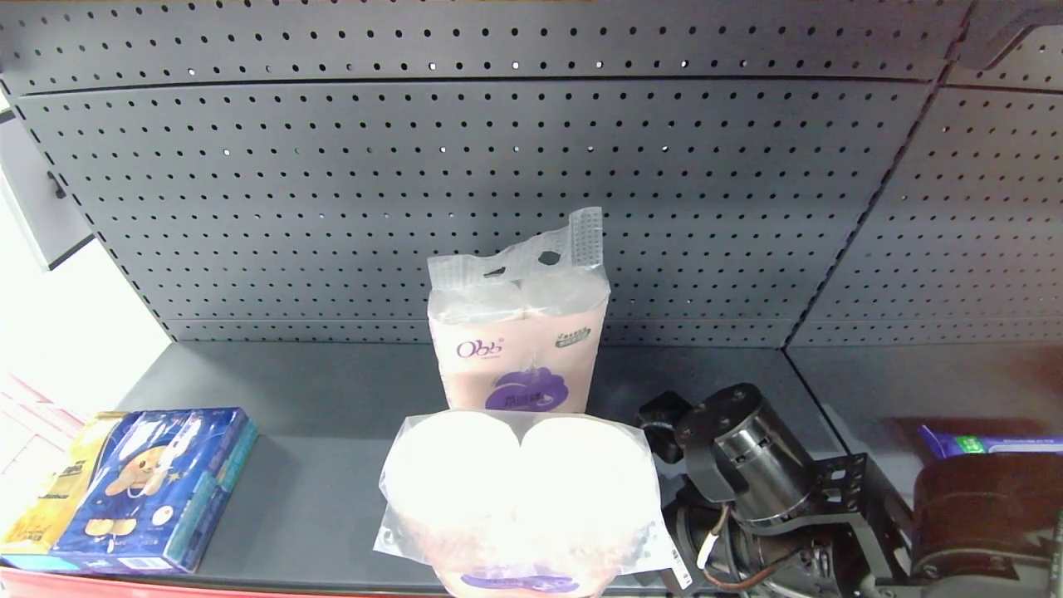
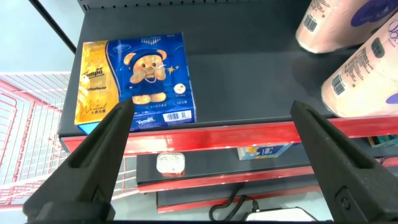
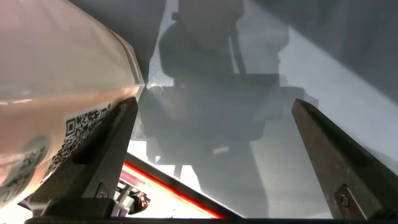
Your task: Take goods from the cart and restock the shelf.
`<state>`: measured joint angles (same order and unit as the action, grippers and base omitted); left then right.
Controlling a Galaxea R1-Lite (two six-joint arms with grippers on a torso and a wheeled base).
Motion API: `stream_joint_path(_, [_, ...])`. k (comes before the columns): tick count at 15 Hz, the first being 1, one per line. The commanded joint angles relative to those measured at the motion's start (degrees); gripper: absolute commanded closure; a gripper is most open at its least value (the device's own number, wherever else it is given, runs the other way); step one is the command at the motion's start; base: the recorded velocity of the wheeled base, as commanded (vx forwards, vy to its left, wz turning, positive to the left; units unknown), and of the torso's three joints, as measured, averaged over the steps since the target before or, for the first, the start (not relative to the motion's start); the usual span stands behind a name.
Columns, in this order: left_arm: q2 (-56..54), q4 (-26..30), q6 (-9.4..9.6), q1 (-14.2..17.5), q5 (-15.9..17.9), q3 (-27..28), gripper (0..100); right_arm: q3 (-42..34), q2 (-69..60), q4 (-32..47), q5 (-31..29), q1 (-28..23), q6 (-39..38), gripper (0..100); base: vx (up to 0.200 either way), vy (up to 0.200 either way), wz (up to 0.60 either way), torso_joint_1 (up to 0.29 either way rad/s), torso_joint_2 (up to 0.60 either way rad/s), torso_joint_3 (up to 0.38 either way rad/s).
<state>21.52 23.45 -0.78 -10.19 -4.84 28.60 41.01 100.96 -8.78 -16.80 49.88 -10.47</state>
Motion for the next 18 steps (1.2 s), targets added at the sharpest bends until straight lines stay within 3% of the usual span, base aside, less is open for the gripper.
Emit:
stream_joint_path(1, [0.2,0.0,-0.01,0.0,0.0,0.0,0,-0.1,-0.2,0.0,0.0,0.2,0.0,0,0.0,0.0,0.0,0.0,0.0,0.0])
stream_joint_path(11, [0.1,-0.1,-0.01,0.0,0.2,-0.9,0,-4.0,-4.5,0.3,-1.3,-1.0,-0.6,0,0.0,0.0,0.0,0.0,0.0,0.0])
stream_joint_path(15, [1.4,-5.6,-0.01,0.0,0.9,-3.3,0,-10.2,-15.4,-0.5,-7.7,-8.6,0.7,0,0.0,0.0,0.0,0.0,0.0,0.0])
stream_joint_path(18, [2.6,-5.6,0.34,0.0,0.5,-2.8,0,-9.6,-26.7,-0.5,-8.0,-14.8,4.6,0,0.0,0.0,0.0,0.0,0.0,0.0])
